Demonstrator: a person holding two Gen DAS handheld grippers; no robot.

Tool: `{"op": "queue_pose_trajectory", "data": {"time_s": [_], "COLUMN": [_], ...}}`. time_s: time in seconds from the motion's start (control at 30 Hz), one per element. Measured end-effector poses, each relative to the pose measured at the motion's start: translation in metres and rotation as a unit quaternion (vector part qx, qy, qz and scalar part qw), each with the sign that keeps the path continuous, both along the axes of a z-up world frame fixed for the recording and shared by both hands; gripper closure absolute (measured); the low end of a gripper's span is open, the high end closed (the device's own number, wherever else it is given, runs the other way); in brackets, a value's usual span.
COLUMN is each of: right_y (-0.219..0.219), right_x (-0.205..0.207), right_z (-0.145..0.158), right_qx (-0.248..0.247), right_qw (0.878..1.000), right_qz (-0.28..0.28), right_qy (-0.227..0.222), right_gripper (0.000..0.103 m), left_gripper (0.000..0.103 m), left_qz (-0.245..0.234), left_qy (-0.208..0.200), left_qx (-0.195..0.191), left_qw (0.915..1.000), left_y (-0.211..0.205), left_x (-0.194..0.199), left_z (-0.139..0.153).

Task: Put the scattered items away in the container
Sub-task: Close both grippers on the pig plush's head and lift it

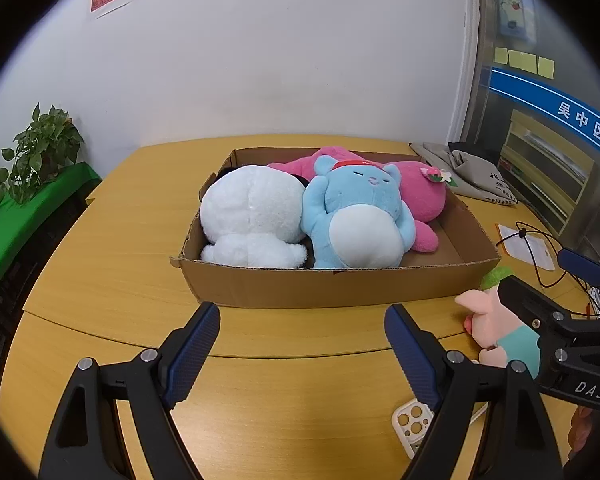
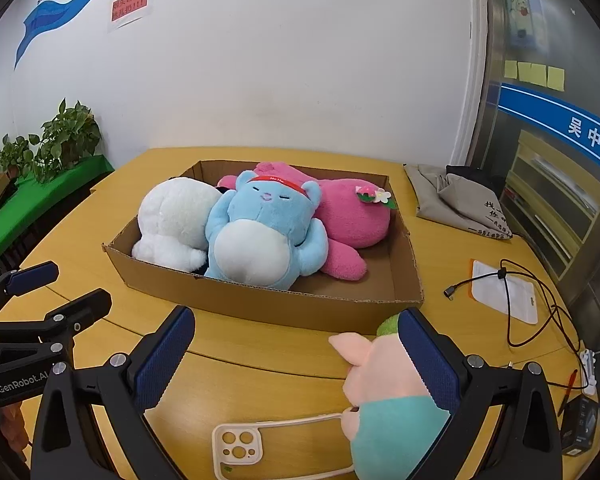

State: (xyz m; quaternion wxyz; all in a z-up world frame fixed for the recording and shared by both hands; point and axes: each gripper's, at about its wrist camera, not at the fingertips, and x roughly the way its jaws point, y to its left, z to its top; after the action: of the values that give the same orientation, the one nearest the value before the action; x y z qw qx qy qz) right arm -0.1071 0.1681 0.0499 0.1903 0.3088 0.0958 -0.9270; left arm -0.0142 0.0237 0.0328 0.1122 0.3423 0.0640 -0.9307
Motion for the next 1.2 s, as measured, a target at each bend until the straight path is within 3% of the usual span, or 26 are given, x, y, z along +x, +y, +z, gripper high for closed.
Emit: {"op": "queue_pose_trajectory", "data": {"time_s": [0.23, 0.4, 0.6, 0.67, 0.73, 0.87, 0.97, 1.2], "right_y": [0.007, 0.045, 0.103, 0.117, 0.12, 0.115, 0.128, 0.132], "right_x": [0.004, 0.003, -0.011, -0.019, -0.025, -0.036, -0.041, -0.02], "right_z": [0.004, 0.012, -0.015, -0.033, -0.055, -0.108, -0.124, -0.12], "right_qx": [-0.006, -0.024, -0.024, -0.035, -0.03, 0.037, -0.044, -0.044], "right_qw": [1.0, 0.999, 1.0, 0.999, 0.997, 0.991, 0.983, 0.988], "right_qz": [0.013, 0.013, -0.004, 0.003, 0.02, 0.007, 0.016, 0.008], "right_qy": [0.012, 0.03, -0.002, -0.038, -0.075, -0.126, -0.177, -0.149], "right_gripper": [0.0, 0.0, 0.0, 0.0, 0.0, 0.004, 0.012, 0.02], "left_gripper": [0.019, 0.019, 0.019, 0.019, 0.019, 0.019, 0.019, 0.019], "left_qz": [-0.006, -0.018, -0.038, -0.047, -0.066, -0.095, -0.126, -0.197], "left_qy": [-0.002, -0.007, -0.023, -0.033, -0.04, -0.054, -0.061, -0.103], "left_qx": [0.0, 0.017, 0.057, 0.072, 0.094, 0.128, 0.15, 0.176], "left_qw": [1.0, 0.9997, 0.9974, 0.9958, 0.9926, 0.9858, 0.9787, 0.9591], "left_y": [0.005, 0.007, 0.016, 0.021, 0.028, 0.04, 0.053, 0.103], "left_x": [-0.002, -0.006, -0.016, -0.021, -0.027, -0.044, -0.064, -0.133], "left_z": [0.0, -0.003, -0.009, -0.013, -0.016, -0.021, -0.024, -0.046]}}
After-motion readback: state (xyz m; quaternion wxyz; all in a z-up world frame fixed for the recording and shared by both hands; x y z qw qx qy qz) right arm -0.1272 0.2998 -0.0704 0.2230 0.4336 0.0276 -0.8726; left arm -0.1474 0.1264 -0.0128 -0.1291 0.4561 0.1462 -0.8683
